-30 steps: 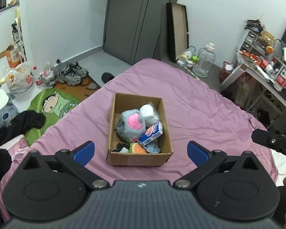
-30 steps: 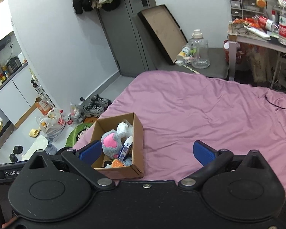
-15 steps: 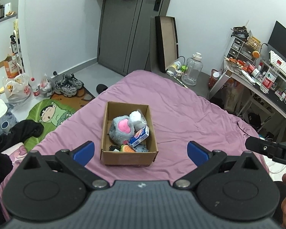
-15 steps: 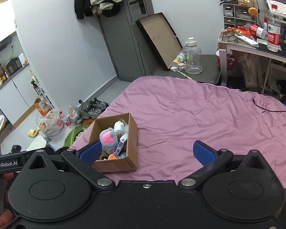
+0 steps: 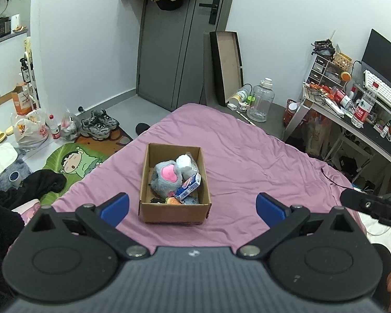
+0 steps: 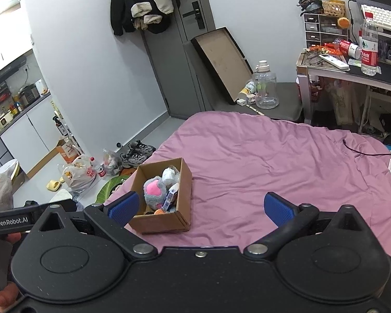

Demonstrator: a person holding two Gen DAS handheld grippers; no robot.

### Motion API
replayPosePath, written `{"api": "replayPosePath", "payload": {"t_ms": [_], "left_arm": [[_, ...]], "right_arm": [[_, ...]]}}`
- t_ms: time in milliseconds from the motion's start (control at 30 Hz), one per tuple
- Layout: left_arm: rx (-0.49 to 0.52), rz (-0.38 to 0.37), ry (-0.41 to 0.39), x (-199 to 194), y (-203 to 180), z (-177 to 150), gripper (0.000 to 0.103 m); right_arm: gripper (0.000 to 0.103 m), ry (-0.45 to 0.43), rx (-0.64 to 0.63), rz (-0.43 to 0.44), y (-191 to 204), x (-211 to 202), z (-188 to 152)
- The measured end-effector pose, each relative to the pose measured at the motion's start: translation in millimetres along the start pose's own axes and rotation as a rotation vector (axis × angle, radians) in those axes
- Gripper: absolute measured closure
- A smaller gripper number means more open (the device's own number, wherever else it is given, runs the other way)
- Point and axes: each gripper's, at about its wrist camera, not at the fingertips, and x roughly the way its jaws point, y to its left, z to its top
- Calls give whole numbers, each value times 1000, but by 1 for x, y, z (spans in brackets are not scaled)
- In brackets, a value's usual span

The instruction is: Organize soft objects

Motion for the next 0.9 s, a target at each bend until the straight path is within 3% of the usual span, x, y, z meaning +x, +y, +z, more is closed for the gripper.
{"api": "replayPosePath", "payload": {"t_ms": [900], "left_arm": [[35,7,-25,-17,-15,-7,0]], "right_arm": [[0,-28,-8,-4,-4,-18,-8]]}}
